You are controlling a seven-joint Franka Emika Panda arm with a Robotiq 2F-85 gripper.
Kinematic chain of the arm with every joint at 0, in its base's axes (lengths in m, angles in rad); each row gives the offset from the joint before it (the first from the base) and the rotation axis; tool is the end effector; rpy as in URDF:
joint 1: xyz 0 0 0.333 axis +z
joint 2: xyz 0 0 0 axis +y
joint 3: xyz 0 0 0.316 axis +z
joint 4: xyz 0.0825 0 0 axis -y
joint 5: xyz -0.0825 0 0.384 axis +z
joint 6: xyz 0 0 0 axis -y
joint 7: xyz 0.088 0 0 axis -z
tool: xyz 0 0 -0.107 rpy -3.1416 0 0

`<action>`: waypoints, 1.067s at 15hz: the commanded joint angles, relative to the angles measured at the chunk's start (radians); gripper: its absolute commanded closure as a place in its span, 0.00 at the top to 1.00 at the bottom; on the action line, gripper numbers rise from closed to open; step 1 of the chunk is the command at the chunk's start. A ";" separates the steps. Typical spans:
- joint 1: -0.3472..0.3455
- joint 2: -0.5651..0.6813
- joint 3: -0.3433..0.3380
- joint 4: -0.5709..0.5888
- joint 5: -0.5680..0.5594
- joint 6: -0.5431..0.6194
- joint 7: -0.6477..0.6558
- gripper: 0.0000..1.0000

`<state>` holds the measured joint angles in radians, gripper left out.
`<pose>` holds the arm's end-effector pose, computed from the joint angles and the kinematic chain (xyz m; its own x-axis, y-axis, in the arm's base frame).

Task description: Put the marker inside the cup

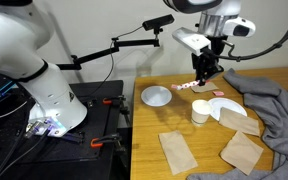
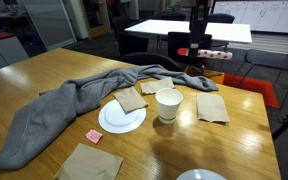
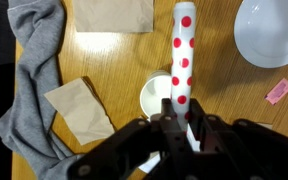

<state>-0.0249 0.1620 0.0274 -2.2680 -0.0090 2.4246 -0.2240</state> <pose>0.5331 0.0013 0.2872 0.9730 0.2308 -0.0055 0.2309 -0.9730 0.0002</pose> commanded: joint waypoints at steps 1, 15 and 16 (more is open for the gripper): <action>-0.016 0.015 0.013 0.012 0.037 0.029 -0.160 0.05; -0.080 0.058 0.106 0.068 0.425 0.073 -1.177 0.05; -0.083 0.063 0.110 0.072 0.461 0.076 -1.243 0.05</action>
<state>-0.0774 0.2032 0.1034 -2.2190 0.3598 2.4784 -1.2880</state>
